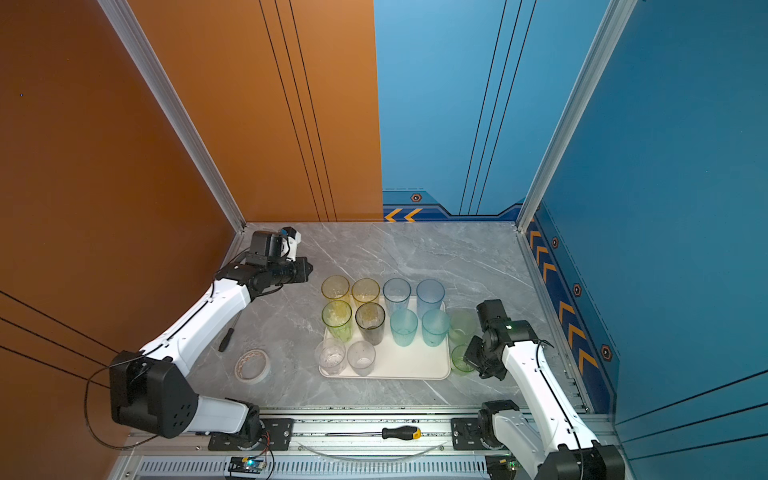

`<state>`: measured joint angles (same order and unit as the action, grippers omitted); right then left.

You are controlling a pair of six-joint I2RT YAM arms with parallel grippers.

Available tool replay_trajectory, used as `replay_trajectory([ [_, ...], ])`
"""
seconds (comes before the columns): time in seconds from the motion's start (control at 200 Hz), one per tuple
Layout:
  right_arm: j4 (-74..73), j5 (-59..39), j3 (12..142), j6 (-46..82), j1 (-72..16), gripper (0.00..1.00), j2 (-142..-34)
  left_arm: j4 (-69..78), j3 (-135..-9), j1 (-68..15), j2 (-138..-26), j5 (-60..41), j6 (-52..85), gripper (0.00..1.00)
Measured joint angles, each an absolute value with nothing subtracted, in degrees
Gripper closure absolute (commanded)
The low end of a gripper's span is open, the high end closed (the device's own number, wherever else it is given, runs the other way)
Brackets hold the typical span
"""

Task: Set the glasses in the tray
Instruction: 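Lower the right gripper around the green glass near the brown box and close, then lift the green glass with the right gripper and carry it over the tray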

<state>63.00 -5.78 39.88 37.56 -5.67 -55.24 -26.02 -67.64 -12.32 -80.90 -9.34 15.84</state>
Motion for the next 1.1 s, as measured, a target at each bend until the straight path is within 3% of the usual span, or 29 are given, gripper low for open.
replay_trajectory([
  [0.551,65.36,-5.5,40.91,37.58,-6.96,1.0,-53.06,-26.11,-67.53,-12.27,-80.07,-9.3,15.59,0.84],
  [1.097,70.96,-3.16,45.41,40.4,-13.82,1.0,-48.93,-26.52,-66.32,-11.99,-76.69,-9.28,15.2,0.84],
])
